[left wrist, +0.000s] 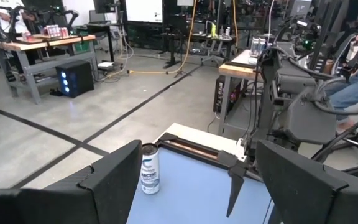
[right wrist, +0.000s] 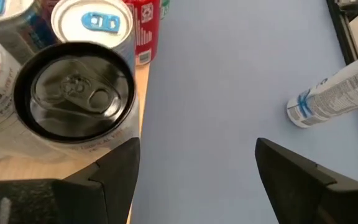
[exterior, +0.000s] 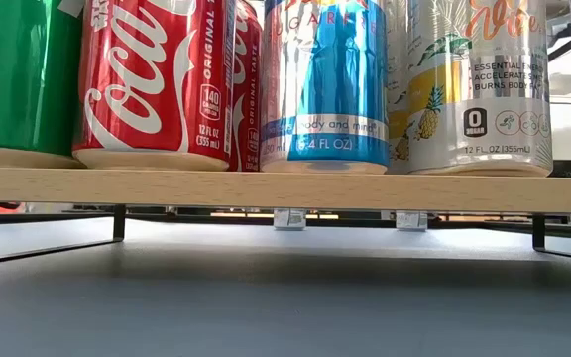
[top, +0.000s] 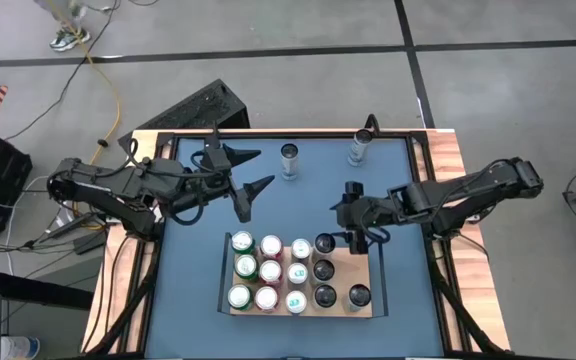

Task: Place canned beverage on shelf
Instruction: Put the white-yellow soda can on the shelf aligned with the other white-yellow soda cans, then put the bottom white-blue soda can on the shelf aligned with the other white-blue soda can

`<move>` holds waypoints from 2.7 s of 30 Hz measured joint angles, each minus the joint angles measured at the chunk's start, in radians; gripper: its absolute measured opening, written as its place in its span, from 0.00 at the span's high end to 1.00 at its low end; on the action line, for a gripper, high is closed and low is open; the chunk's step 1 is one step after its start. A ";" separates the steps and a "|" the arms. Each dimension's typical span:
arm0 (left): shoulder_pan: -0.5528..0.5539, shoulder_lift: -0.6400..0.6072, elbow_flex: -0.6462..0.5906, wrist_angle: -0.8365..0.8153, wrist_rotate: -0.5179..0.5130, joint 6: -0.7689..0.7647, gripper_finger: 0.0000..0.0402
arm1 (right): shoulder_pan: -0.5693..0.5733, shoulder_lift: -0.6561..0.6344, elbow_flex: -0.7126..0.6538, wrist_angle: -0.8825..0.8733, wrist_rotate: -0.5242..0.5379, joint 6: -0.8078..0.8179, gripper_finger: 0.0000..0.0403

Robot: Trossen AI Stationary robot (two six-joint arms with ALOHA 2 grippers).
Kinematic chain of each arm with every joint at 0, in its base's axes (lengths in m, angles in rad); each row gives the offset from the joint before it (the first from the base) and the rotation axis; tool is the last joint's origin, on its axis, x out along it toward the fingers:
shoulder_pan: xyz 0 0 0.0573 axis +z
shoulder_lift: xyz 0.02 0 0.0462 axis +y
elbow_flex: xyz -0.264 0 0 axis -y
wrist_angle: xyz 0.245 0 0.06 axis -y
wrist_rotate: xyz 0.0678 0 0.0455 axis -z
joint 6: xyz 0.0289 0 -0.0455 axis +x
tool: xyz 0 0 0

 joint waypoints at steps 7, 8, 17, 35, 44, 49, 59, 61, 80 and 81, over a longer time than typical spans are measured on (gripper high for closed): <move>0.000 0.000 0.000 -0.008 0.000 -0.002 0.25 | -0.012 0.005 0.000 0.015 -0.005 0.004 0.25; 0.003 0.000 0.000 -0.013 0.000 -0.008 0.25 | -0.012 0.003 0.003 0.013 0.006 0.004 0.25; 0.105 0.016 0.000 -0.064 0.044 -0.092 0.25 | -0.048 -0.060 0.151 -0.106 0.127 -0.018 0.25; 0.539 0.168 -0.001 -0.116 0.425 0.107 0.25 | -0.070 -0.167 0.271 -0.318 0.186 0.184 0.25; 0.681 0.269 0.001 -0.129 0.666 0.249 0.25 | -0.078 -0.177 0.270 -0.333 0.236 0.192 0.25; 0.725 0.339 0.001 -0.123 0.710 0.310 0.25 | -0.097 -0.165 0.270 -0.338 0.236 0.191 0.25; 0.734 0.421 0.000 -0.126 0.777 0.394 0.24 | -0.143 -0.158 0.270 -0.350 0.235 0.189 0.25; 0.732 0.425 0.000 -0.148 0.783 0.405 0.23 | -0.152 -0.158 0.270 -0.352 0.234 0.189 0.25; 0.719 0.500 0.002 -0.182 0.802 0.505 0.17 | -0.176 -0.158 0.270 -0.352 0.232 0.190 0.25; 0.720 0.511 0.001 -0.187 0.801 0.505 0.17 | -0.176 -0.158 0.270 -0.352 0.232 0.191 0.25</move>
